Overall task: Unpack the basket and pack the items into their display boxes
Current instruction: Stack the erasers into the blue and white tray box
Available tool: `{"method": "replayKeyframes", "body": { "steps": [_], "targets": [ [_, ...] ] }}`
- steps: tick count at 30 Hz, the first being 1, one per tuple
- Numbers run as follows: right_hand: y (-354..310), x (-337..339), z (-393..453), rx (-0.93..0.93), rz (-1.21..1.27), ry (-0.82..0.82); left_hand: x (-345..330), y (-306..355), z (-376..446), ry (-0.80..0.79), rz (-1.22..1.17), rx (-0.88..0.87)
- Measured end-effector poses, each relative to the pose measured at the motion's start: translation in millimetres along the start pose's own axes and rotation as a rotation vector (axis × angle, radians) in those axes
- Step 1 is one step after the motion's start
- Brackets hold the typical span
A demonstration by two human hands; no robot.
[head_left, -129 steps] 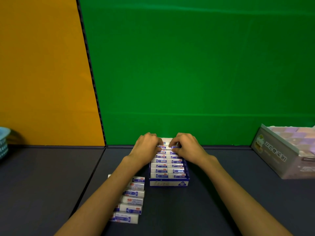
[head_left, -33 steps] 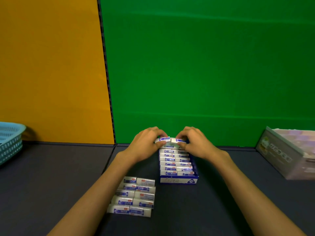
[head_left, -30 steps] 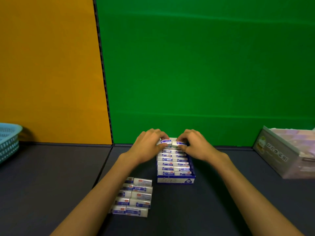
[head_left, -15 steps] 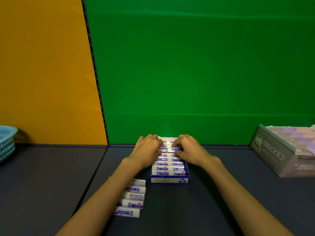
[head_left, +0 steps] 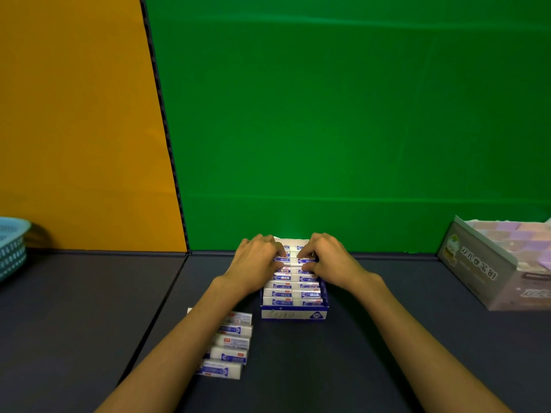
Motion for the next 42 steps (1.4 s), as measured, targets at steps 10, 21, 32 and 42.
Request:
{"method": "replayKeyframes", "body": {
  "steps": [10, 21, 32, 42],
  "targets": [
    [-9.2, 3.2, -2.6, 0.022, -0.022, 0.006, 6.8, -4.6, -8.6, 0.059, -0.032, -0.002],
    [-84.6, -1.5, 4.9, 0.243, 0.033, 0.092, 39.9, -66.9, -59.7, 0.086, -0.039, -0.020],
    [-122.3, -28.5, -6.1, 0.302, -0.005, -0.101, 50.3, -112.9, -111.7, -0.050, -0.136, 0.003],
    [-132.6, -36.0, -1.3, 0.262, -0.050, -0.112, 40.8, -120.8, -108.1, -0.208, -0.343, 0.029]
  ]
}}
Point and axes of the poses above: each hand's wrist, its own z-axis towards the middle knuckle, its own x-axis out of the back of the hand, y = z × x, the point moved 3 cm from there along z, towards the middle knuckle, and after that the axes turned 10 degrees about x, right-handed, at the moved point
